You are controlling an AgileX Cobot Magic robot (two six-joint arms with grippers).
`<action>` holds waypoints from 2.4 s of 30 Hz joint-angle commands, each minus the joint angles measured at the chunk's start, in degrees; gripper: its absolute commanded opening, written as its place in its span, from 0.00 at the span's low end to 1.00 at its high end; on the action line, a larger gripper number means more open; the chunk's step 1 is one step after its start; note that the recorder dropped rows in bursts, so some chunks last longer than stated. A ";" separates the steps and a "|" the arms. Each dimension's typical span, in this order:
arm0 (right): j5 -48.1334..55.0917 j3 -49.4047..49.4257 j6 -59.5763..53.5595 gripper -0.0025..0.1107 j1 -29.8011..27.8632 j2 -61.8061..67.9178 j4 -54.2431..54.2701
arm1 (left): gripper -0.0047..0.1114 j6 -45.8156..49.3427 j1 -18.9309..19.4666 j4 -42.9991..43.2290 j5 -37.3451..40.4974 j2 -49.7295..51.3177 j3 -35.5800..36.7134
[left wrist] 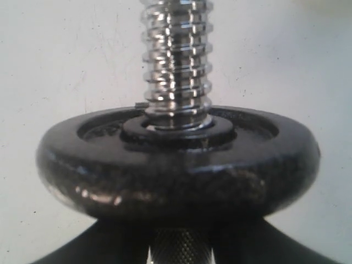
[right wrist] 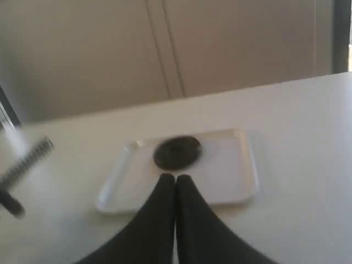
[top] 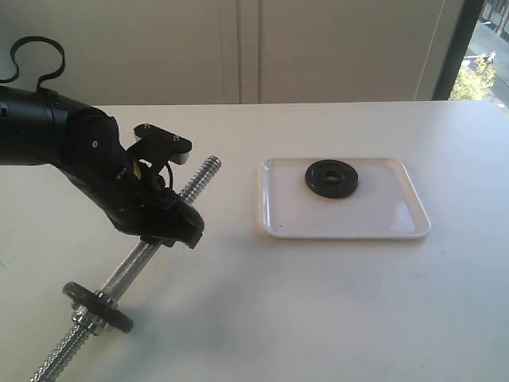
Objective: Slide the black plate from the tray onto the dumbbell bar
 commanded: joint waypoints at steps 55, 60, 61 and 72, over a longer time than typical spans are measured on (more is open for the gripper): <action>23.06 -93.48 -23.90 0.95 7.24 120.43 -4.94 | 0.04 0.58 0.01 0.12 -0.81 -1.65 -0.83; 24.38 -93.62 -9.65 0.95 6.99 121.44 -12.48 | 0.04 0.58 0.01 0.01 -0.86 -1.65 -0.83; 25.13 -93.97 -9.27 0.95 6.58 121.91 -12.34 | 0.04 0.58 0.01 0.01 -0.86 -1.65 -0.83; 30.86 -99.08 -11.95 0.95 5.46 127.88 -11.69 | 0.04 0.58 0.01 -0.59 -1.32 -1.65 -0.83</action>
